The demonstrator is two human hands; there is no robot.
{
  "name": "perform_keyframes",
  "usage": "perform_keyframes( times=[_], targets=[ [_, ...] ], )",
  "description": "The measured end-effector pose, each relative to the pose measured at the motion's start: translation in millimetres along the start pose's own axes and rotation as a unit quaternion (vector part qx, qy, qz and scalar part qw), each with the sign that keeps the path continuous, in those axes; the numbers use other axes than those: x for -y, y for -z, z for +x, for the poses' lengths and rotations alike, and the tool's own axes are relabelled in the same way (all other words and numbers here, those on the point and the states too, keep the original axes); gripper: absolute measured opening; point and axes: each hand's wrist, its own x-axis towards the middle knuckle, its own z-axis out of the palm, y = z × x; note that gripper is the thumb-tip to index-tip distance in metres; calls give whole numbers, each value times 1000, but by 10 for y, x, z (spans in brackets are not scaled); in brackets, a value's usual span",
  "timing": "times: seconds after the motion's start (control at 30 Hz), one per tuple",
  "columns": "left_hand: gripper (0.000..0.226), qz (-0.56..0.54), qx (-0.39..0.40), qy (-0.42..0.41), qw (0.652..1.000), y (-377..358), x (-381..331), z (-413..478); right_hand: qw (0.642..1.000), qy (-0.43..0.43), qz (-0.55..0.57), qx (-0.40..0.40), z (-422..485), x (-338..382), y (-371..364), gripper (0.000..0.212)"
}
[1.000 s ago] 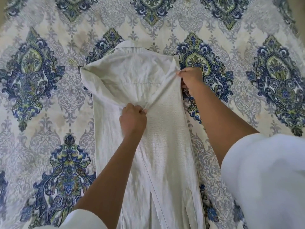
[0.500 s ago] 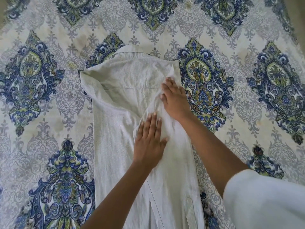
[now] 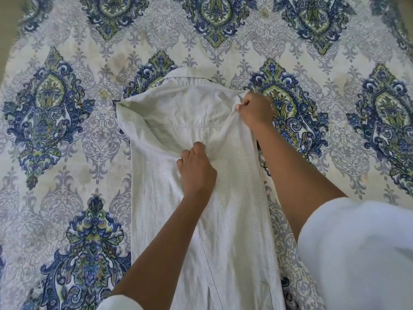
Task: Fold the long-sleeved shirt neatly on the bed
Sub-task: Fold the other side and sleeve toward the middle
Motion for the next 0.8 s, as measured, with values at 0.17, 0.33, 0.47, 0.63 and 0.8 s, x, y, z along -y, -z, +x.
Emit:
perform_keyframes(
  times=[0.17, 0.33, 0.47, 0.63, 0.8],
  targets=[
    [19, -9, -49, -58, 997, 24, 49, -41, 995, 11, 3, -102, -225, 13, -51, 22],
    [28, 5, -95, -232, 968, 34, 221, -280, 955, 193, -65, -217, -693, -98, -239, 31],
    [50, 135, 1, -309, 941, -113, 458, -391, 954, 237, -164, -80, -863, -166, -372, 49],
    [55, 171, 44, -288, 941, -155, 533, -383, 956, 180, -229, 32, -701, -243, -370, 61],
    [57, 168, 33, -293, 941, -79, 459, -567, 961, 175, -214, 19, -795, -134, -236, 63]
  ],
)
